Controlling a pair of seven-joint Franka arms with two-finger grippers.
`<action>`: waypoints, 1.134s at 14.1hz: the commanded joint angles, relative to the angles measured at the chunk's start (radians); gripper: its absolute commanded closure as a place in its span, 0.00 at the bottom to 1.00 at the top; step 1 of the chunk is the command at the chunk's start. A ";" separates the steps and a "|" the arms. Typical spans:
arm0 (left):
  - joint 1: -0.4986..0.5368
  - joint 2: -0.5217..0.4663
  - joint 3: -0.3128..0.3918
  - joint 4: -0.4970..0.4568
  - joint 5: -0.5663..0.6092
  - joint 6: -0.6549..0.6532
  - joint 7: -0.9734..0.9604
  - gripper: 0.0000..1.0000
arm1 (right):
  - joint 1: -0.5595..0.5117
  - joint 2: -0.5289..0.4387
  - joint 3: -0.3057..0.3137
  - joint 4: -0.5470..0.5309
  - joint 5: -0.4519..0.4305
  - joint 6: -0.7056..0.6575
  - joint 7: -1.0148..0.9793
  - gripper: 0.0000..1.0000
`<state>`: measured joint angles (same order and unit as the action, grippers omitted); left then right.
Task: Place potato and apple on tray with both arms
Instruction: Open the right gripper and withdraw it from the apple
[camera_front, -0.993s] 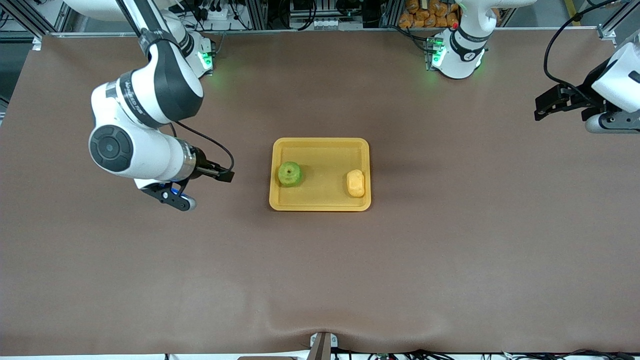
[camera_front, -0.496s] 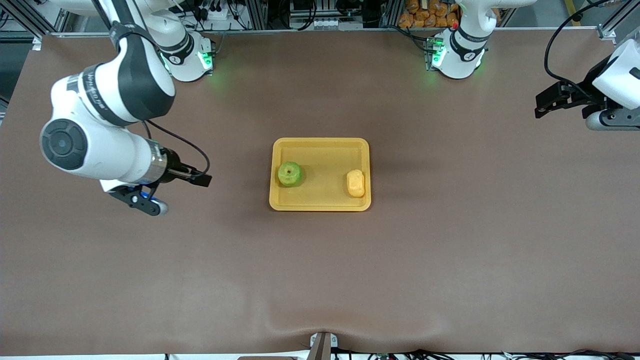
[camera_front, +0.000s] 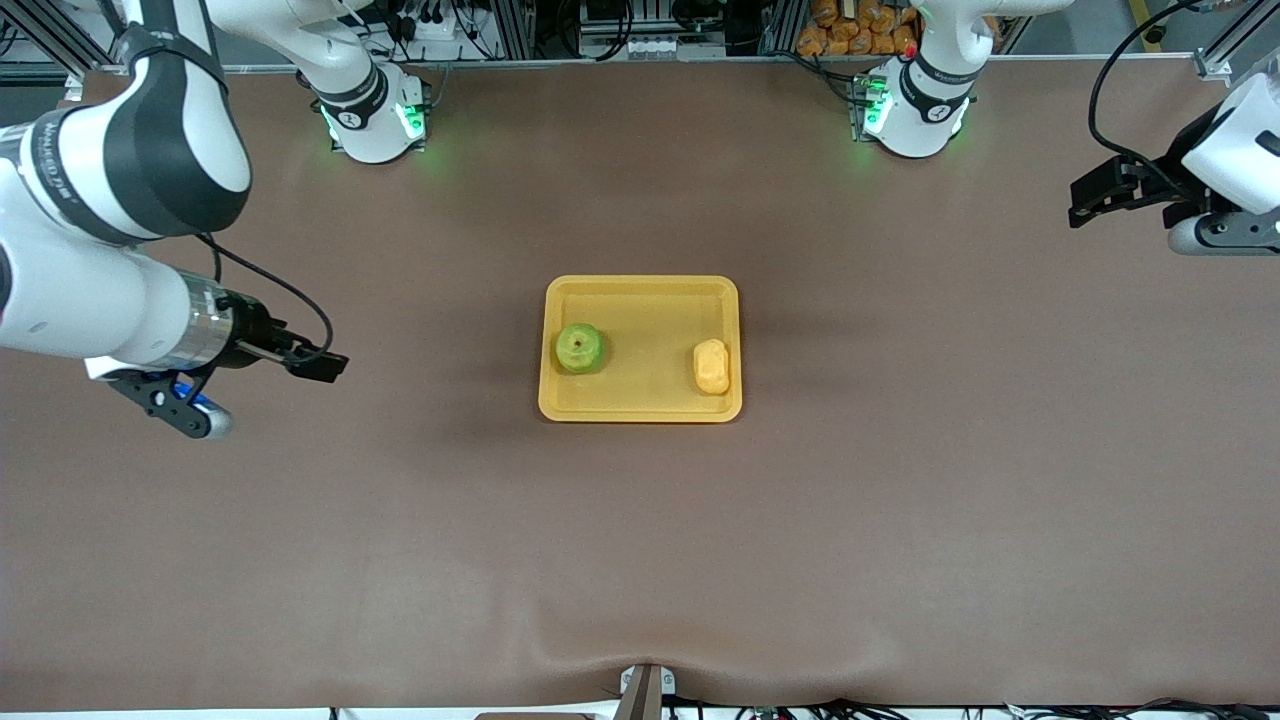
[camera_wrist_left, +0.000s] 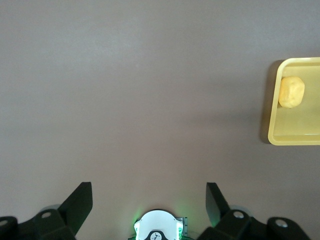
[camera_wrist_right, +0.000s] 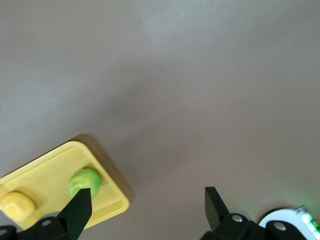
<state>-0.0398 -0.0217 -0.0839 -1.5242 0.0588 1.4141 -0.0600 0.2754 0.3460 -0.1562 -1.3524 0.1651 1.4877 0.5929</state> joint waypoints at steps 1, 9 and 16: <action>0.003 -0.024 -0.007 -0.014 -0.005 -0.010 0.005 0.00 | -0.040 -0.033 0.010 0.001 -0.071 -0.014 -0.120 0.00; 0.029 -0.021 0.003 -0.016 -0.014 -0.009 0.011 0.00 | -0.107 -0.111 0.009 -0.002 -0.078 -0.021 -0.234 0.00; 0.044 -0.021 0.003 -0.022 -0.016 -0.007 0.016 0.00 | -0.110 -0.188 0.010 0.004 -0.120 -0.080 -0.248 0.00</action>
<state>-0.0052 -0.0218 -0.0808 -1.5282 0.0588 1.4125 -0.0600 0.1734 0.1942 -0.1573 -1.3440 0.0863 1.4224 0.3633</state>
